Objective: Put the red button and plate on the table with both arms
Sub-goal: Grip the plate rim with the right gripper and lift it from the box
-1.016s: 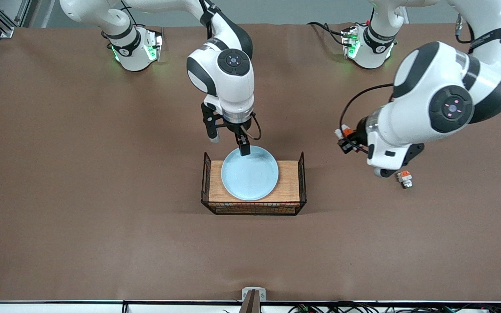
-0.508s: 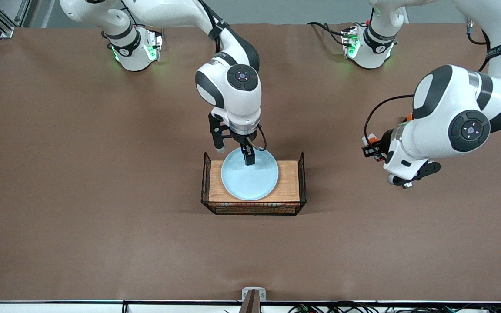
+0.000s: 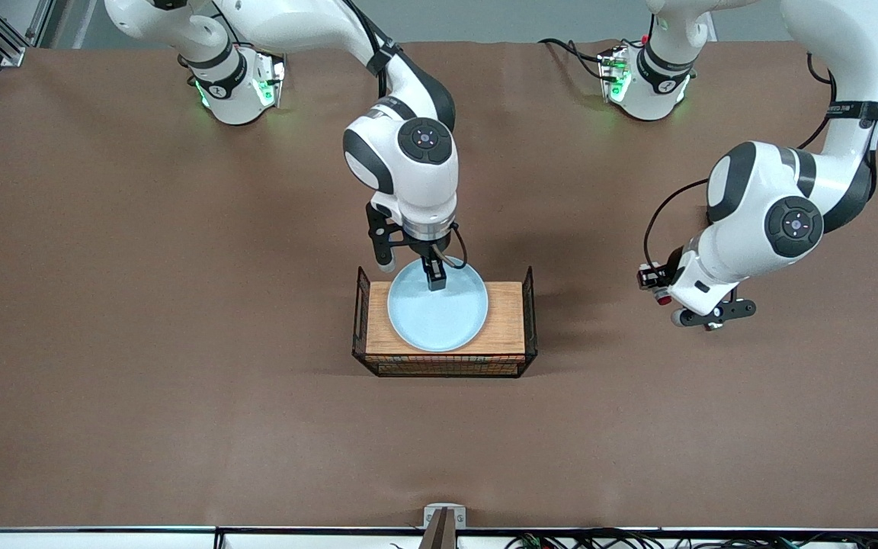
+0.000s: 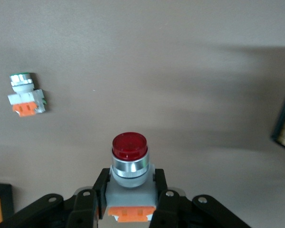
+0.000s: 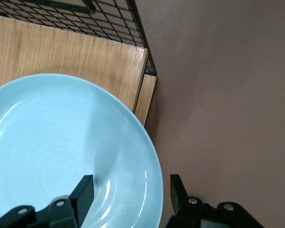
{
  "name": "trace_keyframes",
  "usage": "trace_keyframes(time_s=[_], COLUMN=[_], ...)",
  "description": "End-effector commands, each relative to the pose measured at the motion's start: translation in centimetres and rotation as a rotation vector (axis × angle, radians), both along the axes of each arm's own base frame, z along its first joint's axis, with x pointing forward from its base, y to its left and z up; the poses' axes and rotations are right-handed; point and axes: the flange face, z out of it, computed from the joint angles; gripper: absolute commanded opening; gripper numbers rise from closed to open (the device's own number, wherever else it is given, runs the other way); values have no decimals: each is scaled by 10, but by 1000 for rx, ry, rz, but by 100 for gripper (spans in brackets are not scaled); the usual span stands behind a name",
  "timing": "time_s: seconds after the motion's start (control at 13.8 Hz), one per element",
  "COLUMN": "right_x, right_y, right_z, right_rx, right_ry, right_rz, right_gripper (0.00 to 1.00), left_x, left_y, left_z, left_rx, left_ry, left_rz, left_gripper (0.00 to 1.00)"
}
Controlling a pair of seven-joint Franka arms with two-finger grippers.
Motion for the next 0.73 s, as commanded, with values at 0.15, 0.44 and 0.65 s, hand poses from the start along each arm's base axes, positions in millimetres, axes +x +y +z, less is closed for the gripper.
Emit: trace_keyframes(time_s=[0.15,0.44,0.65], right_x=[-6,-17,-30], right_y=[13,22,19], right_z=[3,13,20], right_rx=[-3,3,-50], right_ry=[-15,-9,49], right_rz=[3,19,18], right_gripper=[24,3,2], left_x=[4,9,7], left_y=[27,22,22], left_z=[-32,-67,-86], left_rx=[12,-3,-10], left_ry=[-25,-27,-1], left_rz=[-64,-74,-77], left_gripper=[25,25,25])
